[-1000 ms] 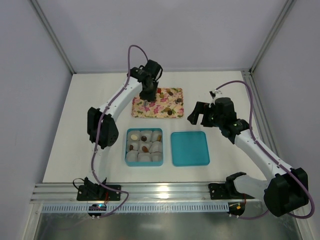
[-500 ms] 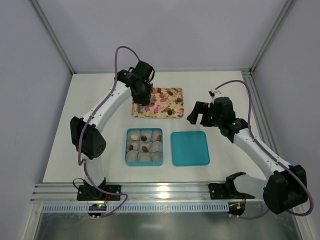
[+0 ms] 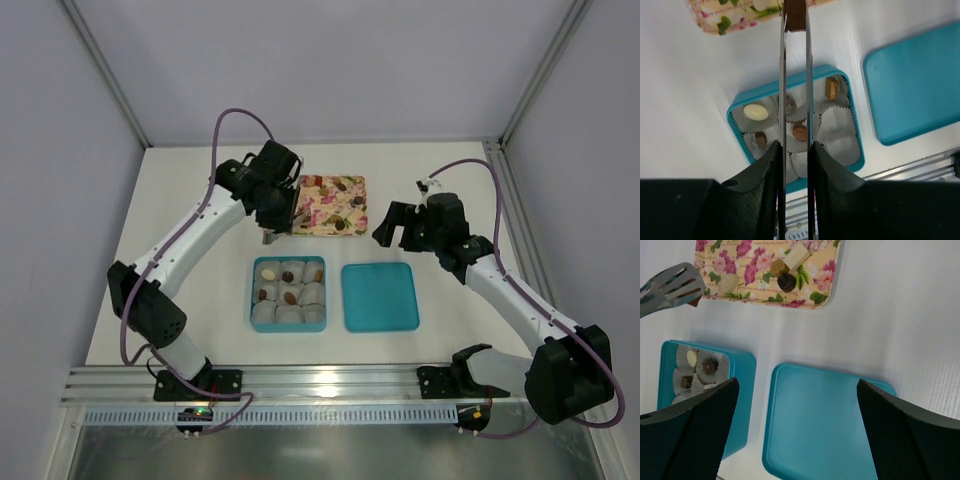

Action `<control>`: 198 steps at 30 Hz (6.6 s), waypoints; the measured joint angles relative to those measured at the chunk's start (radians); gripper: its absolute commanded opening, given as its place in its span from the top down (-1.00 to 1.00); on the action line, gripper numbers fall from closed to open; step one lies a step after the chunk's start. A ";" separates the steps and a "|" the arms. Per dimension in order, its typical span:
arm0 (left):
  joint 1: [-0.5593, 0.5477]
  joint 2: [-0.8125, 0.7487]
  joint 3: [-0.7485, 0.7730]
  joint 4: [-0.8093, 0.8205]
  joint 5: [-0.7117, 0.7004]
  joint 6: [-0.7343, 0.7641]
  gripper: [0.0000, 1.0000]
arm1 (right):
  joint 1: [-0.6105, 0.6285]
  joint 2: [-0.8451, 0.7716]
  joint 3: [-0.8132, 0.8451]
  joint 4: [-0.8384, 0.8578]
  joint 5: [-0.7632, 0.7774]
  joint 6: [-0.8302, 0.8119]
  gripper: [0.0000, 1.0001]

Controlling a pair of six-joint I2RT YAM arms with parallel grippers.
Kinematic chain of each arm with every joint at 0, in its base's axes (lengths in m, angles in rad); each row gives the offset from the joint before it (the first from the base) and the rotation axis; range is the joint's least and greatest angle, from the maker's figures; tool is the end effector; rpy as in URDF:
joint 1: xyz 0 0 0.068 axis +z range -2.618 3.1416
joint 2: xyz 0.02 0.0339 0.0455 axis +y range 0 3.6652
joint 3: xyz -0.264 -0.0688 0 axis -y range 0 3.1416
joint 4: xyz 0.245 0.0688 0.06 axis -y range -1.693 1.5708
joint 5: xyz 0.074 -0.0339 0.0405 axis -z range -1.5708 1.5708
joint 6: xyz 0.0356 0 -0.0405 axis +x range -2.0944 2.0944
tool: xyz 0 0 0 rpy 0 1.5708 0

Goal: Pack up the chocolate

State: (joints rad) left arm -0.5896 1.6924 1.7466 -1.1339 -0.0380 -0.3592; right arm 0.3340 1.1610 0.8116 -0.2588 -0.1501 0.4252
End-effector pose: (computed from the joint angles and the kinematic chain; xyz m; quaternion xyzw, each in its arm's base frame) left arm 0.2876 -0.1908 0.3521 0.1069 0.9639 -0.0946 0.2246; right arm 0.2393 0.0887 0.2657 0.0056 0.8846 0.2328 0.4041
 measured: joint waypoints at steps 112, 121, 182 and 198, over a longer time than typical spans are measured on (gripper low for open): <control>-0.023 0.521 0.439 0.073 -0.157 0.032 0.13 | 0.000 -0.035 -0.027 -0.014 -0.013 -0.005 -0.99; -0.023 0.542 0.439 0.118 -0.151 0.055 0.14 | 0.000 -0.038 -0.027 -0.015 -0.011 -0.006 -1.00; -0.023 0.454 0.364 0.073 -0.147 0.053 0.25 | 0.000 -0.037 -0.027 -0.017 -0.010 -0.008 -0.99; -0.037 0.238 0.173 0.015 -0.082 0.054 0.14 | 0.000 -0.037 -0.032 -0.011 -0.010 -0.007 -0.99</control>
State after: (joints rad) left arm -0.6262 1.9301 1.9194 -1.1187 -0.1200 -0.3054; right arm 0.3340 1.1236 0.7792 -0.2699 -0.1604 0.4179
